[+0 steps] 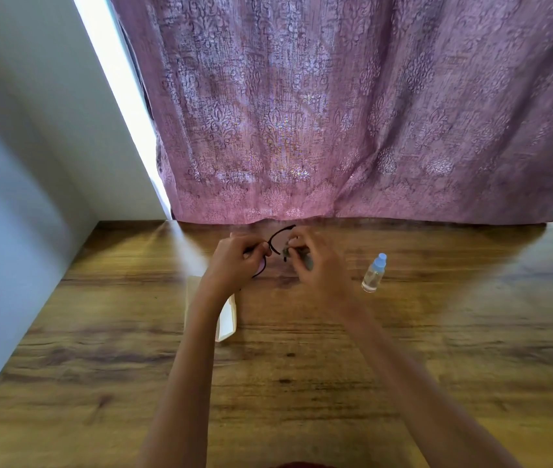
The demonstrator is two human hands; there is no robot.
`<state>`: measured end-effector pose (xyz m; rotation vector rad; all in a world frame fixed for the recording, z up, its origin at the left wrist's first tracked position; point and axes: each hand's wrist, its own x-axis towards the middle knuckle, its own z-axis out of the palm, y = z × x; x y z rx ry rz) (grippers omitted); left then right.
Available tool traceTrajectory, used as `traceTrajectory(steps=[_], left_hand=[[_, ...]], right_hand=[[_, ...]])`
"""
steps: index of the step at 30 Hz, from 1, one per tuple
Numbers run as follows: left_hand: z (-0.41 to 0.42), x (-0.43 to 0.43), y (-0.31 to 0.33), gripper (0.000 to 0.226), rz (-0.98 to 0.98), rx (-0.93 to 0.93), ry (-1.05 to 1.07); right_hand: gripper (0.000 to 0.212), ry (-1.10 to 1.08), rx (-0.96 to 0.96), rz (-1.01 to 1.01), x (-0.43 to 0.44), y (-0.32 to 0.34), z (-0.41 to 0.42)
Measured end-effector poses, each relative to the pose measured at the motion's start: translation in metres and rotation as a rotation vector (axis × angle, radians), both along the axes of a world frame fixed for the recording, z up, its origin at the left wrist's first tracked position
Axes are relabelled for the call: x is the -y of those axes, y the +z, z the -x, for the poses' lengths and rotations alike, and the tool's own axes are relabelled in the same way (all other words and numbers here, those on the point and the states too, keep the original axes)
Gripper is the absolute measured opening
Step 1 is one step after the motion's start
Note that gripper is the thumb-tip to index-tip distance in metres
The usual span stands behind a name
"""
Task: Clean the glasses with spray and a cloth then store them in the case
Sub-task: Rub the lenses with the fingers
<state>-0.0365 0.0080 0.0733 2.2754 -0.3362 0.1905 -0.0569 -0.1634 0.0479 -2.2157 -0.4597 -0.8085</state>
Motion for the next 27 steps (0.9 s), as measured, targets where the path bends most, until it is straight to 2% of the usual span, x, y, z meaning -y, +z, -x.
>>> traceTrajectory(steps=[3,12,19,27], left_hand=[[0.001,0.007,0.0,0.017,-0.032,-0.006,-0.038],[0.0,0.0,-0.002,0.018,-0.018,0.025,-0.011],[-0.003,0.004,-0.002,0.016,-0.051,0.038,-0.036],[-0.004,-0.005,0.0,0.017,-0.019,0.049,-0.011]], right_hand=[[0.026,0.048,0.002,0.013,-0.01,0.002,0.001],[0.025,-0.055,0.003,-0.067,-0.001,0.007,-0.01],[0.026,0.033,-0.005,-0.026,-0.017,0.006,-0.002],[0.018,-0.076,-0.008,-0.047,-0.005,0.011,-0.008]])
